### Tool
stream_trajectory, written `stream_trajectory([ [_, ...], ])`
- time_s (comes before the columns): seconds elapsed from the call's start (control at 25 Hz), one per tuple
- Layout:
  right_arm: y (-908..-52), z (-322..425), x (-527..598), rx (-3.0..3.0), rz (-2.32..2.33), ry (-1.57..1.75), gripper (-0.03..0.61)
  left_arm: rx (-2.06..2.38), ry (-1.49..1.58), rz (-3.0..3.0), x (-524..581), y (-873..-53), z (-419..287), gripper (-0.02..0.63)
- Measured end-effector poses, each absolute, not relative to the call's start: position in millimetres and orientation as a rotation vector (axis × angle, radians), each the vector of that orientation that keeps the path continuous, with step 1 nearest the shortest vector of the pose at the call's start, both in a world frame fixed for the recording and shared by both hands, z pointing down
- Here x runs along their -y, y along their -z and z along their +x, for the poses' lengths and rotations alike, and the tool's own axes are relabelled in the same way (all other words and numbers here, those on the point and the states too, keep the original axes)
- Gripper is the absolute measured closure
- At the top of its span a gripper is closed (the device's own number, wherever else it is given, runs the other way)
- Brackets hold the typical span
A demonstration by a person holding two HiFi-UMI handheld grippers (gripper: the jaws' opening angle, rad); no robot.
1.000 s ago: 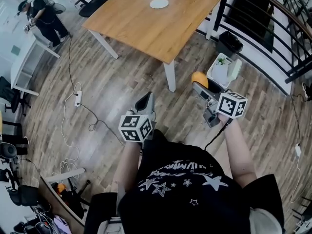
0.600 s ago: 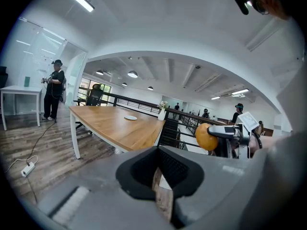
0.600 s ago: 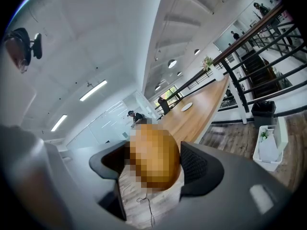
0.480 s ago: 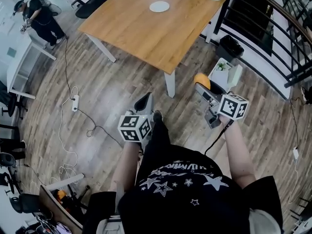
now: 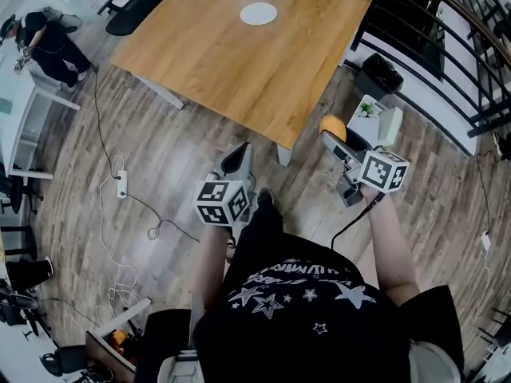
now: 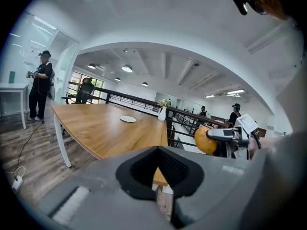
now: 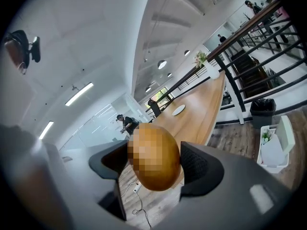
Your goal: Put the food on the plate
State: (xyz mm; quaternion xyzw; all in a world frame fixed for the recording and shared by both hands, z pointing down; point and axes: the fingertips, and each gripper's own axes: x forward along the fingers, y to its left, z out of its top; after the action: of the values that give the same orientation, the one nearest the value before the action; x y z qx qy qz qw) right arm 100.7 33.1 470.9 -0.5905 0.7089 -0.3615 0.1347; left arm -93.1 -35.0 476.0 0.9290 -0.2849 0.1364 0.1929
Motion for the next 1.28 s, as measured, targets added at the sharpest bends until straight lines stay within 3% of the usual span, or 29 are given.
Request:
stream_trajectory([
  [0.72,-465,116,152,-1.955,-1.851,1.055,0.239,0.677,-0.413,2.568,218,-495,-93,0.614],
  [1.28,-471,182,187,-1.976,-1.850,1.061,0.239,0.712,-0.418,2.561,250,-500,-36,0.614],
])
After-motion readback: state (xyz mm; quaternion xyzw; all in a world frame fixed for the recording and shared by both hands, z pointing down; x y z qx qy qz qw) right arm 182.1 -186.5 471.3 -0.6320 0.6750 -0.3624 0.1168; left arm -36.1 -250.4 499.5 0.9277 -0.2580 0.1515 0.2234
